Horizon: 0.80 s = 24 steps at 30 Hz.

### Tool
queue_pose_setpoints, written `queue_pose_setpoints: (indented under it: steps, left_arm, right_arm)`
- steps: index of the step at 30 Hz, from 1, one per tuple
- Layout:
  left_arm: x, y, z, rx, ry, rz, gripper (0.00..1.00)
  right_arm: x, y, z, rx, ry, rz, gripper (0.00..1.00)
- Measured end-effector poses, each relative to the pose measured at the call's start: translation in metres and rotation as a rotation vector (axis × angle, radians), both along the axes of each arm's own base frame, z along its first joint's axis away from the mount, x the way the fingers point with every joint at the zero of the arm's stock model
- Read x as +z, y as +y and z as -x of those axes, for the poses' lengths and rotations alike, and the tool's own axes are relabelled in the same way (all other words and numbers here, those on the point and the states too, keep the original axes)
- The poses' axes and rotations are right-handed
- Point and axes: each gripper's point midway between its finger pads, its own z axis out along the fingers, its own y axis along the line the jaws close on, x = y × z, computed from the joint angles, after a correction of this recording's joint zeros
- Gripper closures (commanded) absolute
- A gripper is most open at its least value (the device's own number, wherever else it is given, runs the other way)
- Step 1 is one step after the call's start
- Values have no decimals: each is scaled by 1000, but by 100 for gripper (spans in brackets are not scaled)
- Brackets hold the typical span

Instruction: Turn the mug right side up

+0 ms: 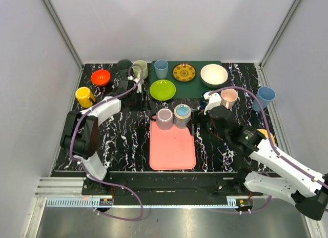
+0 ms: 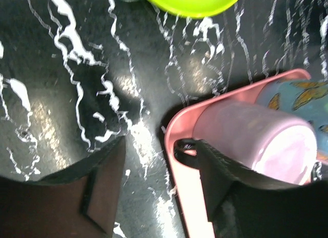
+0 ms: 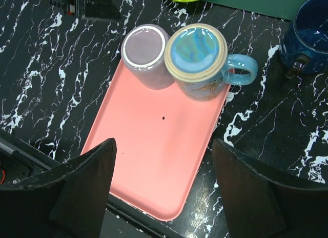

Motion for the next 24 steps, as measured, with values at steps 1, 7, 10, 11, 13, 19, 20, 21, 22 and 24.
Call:
queue_pose_setpoints:
  steps: [1, 7, 10, 11, 13, 19, 20, 21, 22, 24]
  left_arm:
    - [4, -2, -4, 1, -11, 4, 49]
    - [10, -27, -11, -29, -48, 25, 53]
    - [5, -36, -3, -51, -40, 21, 54]
    - [3, -38, 0, -57, -34, 20, 55]
    - [-3, -40, 5, -58, -22, 13, 58]
    - [-21, -31, 17, -30, 20, -17, 66]
    - [-24, -29, 20, -24, 29, -20, 68]
    - [-26, -27, 24, -18, 40, -24, 69]
    - [-28, -24, 29, -12, 51, -27, 70]
    - [-29, -20, 40, -4, 63, -33, 73]
  right_arm:
    - [0, -1, 1, 0, 2, -4, 19]
    - [-4, -3, 3, -2, 9, -1, 20]
    - [-6, -3, 4, -1, 13, 3, 20]
    - [-7, -3, 4, -1, 14, 4, 20]
    - [-9, -4, 4, -1, 18, 7, 21]
    - [-15, -4, 6, -1, 29, 13, 21]
    - [-16, -5, 6, -1, 30, 15, 21]
    - [-17, -5, 6, -1, 32, 17, 21]
    - [-18, -5, 7, -1, 32, 17, 21]
    - [-19, -6, 8, -1, 33, 18, 21]
